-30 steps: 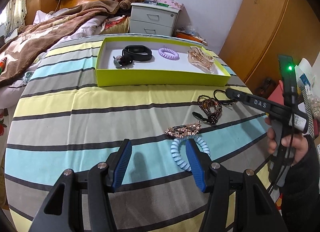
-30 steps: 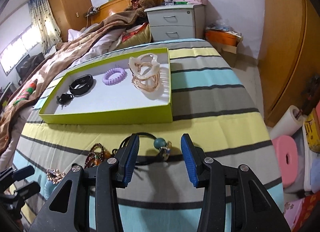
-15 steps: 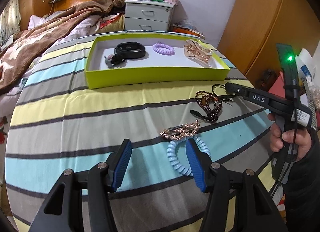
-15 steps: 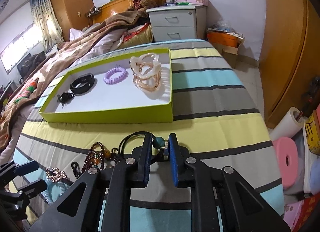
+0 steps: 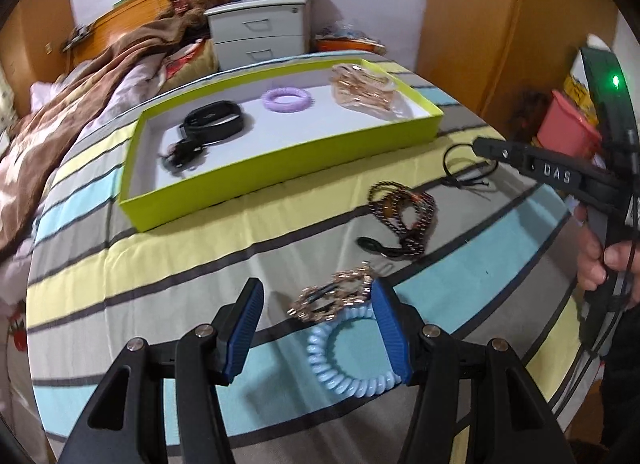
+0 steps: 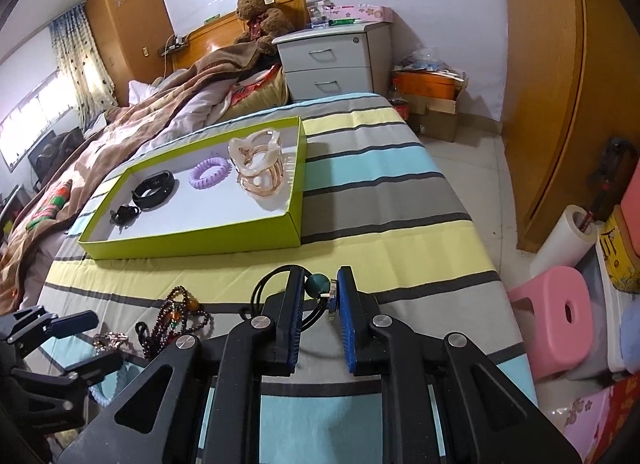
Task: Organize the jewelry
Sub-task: 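Grasp the black cord hair tie with the right tool while the left grasps the rhinestone clip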
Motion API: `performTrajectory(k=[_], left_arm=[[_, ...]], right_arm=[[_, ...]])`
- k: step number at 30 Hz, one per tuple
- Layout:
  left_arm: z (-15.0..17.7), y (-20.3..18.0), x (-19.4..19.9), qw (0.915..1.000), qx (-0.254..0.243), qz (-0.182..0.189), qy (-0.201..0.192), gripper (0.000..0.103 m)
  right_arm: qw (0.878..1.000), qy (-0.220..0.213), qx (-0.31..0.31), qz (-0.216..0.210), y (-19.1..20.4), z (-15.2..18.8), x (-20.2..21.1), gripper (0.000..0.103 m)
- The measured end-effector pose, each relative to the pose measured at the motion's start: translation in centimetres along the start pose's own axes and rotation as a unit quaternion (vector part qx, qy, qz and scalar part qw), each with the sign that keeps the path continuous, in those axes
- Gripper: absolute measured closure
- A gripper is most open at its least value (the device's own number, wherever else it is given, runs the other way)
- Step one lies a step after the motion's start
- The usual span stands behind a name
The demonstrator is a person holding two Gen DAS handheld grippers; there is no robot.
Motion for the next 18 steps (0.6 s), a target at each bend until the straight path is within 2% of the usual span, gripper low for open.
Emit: performTrajectory(k=[5, 16, 18], left_arm=[[-0.8, -0.3, -1.1, 0.9998, -0.006, -0.013, 0.015, 0.044], [-0.6, 0.8, -1.2, 0.9997, 0.016, -0.017, 0.013, 0.044], [-0.6, 0.9, -1.1, 0.9997, 0.018, -0.015, 0.010, 0.048]], right_arm=[[1.000, -0.002, 0.003, -0.005, 0.3, 0.0, 0.1, 0.086], [1.000, -0.003, 0.007, -0.010, 0.5, 0.0, 0.0, 0.086], [1.000, -0.003, 0.007, -0.009, 0.5, 0.0, 0.0, 0.086]])
Point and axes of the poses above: each gripper's, at about its wrist camera, not at the fingertips, and x roughly against the way its jaws point, y to its left, z to its underside, the point moved 3 cm from there along -x, roughly the way its jaws point, and after that the axes turned 8 degrees about y, right-handed, at the moved point
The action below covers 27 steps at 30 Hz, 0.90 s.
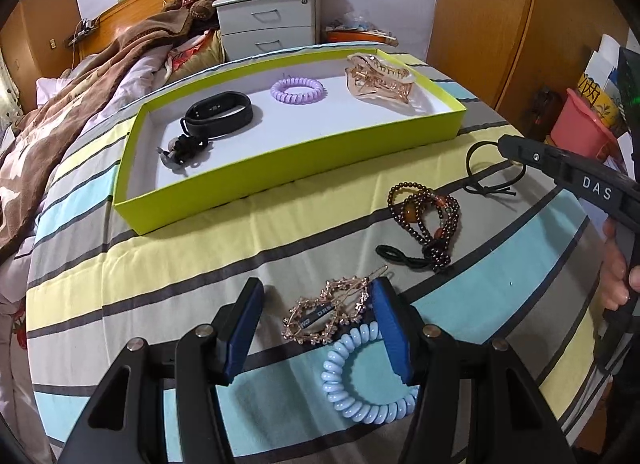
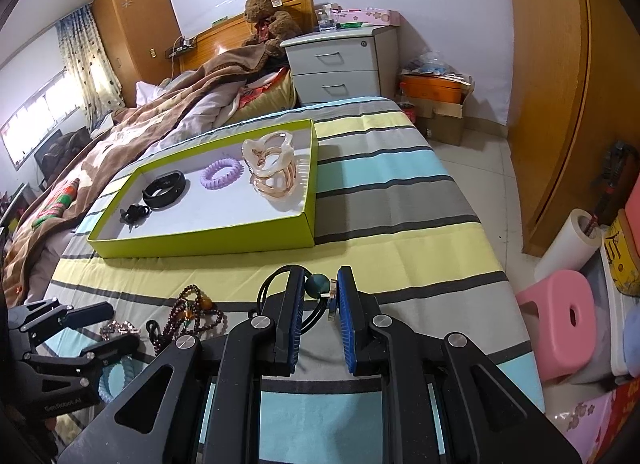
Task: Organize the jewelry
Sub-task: 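Grasp the black cord hair tie with the right tool while the left grasps the rhinestone clip, then carry the black cord hair tie and rhinestone clip over the lime-green box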
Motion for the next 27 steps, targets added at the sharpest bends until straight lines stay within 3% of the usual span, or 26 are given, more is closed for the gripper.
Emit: performTrajectory(k=[2, 8, 27], left_arm=[[0.0, 0.0, 0.1, 1.0000, -0.002, 0.001, -0.002, 0.058], [0.1, 0.1, 0.3, 1.0000, 0.000, 0.000, -0.006, 0.064], [-0.1, 0.5, 1.6, 0.9996, 0.015, -0.001, -0.023, 0.064]], right_arm=[[1.000, 0.000, 0.000, 0.000, 0.0, 0.0, 0.0, 0.086], [1.000, -0.001, 0.001, -0.001, 0.1, 0.0, 0.1, 0.086], [1.000, -0.013, 0.006, -0.009, 0.9, -0.1, 1.0, 0.086]])
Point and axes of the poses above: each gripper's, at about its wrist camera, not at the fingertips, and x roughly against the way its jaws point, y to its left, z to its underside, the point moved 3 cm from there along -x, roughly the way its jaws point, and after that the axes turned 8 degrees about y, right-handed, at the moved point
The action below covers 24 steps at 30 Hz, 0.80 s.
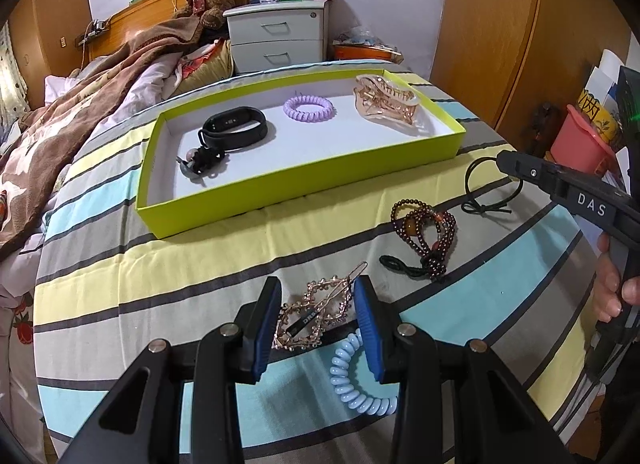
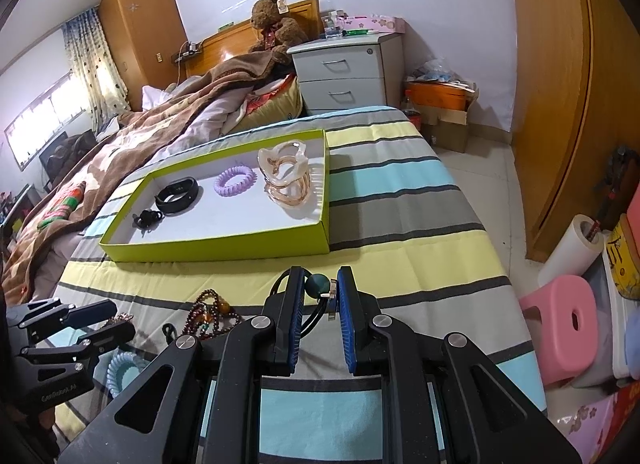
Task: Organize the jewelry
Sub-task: 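Carry the black cord hair tie and rhinestone clip over the lime-green box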
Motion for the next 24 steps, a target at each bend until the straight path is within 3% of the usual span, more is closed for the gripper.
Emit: performTrajectory(k=[24], left_arm=[[-2.4, 1.2, 3.2, 0.9989, 0.021, -0.003, -0.041, 0.064]], right_arm=[[0.999, -0.042, 0.025, -0.005, 1.8, -3.0, 3.4, 0.086]])
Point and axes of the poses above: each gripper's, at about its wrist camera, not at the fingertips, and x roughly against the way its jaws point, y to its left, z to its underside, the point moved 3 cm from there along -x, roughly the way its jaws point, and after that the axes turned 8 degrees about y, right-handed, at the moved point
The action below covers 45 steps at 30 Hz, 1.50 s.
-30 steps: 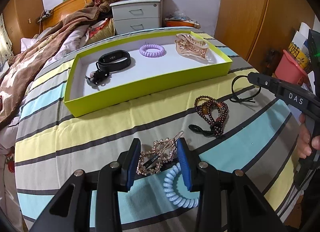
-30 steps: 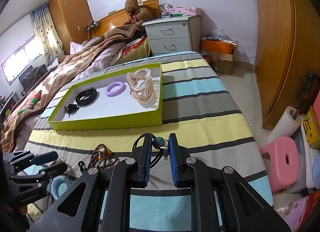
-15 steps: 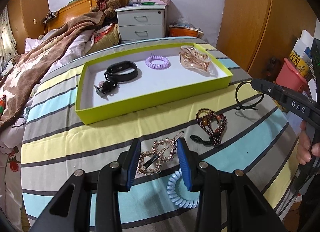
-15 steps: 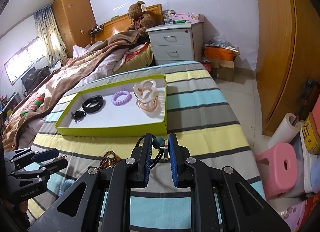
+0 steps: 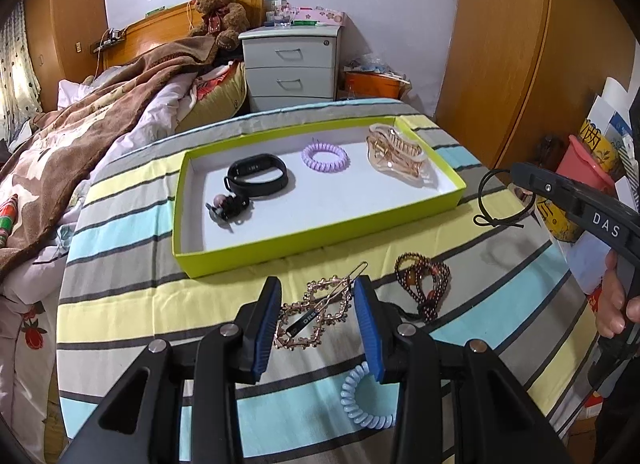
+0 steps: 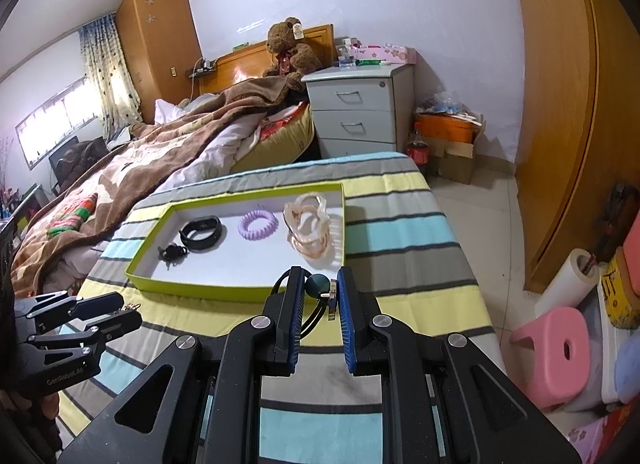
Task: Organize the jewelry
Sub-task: 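Carry the black cord hair tie and rhinestone clip over the lime-green box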
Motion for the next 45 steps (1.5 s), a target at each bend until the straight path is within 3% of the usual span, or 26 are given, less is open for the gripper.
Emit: performTrajectory(k=[11, 21, 33, 45], left_arm=[[-2.8, 1.4, 0.8, 0.9997, 0.012, -0.002, -0.019, 0.064], [-4.8, 3.4, 0.5, 0.9992, 0.029, -0.003, -0.027, 0.064], [-5.8, 5.3, -1.3, 0.9987, 0.049, -0.003, -0.017, 0.064], [-5.7, 6.5, -4.1, 0.9983, 0.058, -0.006, 0.008, 0.064]], right_arm=[[1.000, -0.018, 0.018, -0.012, 1.6, -2.8, 0.5, 0.086], [0.999, -0.006, 0.037, -0.032, 3.8, -5.0, -1.3, 0.086], [0.996, 0.040, 0.062, -0.052, 6.6, -5.9, -6.2, 0.086], [0.986, 0.121, 0.064, -0.094, 7.9, -5.3, -12.8, 0.086]])
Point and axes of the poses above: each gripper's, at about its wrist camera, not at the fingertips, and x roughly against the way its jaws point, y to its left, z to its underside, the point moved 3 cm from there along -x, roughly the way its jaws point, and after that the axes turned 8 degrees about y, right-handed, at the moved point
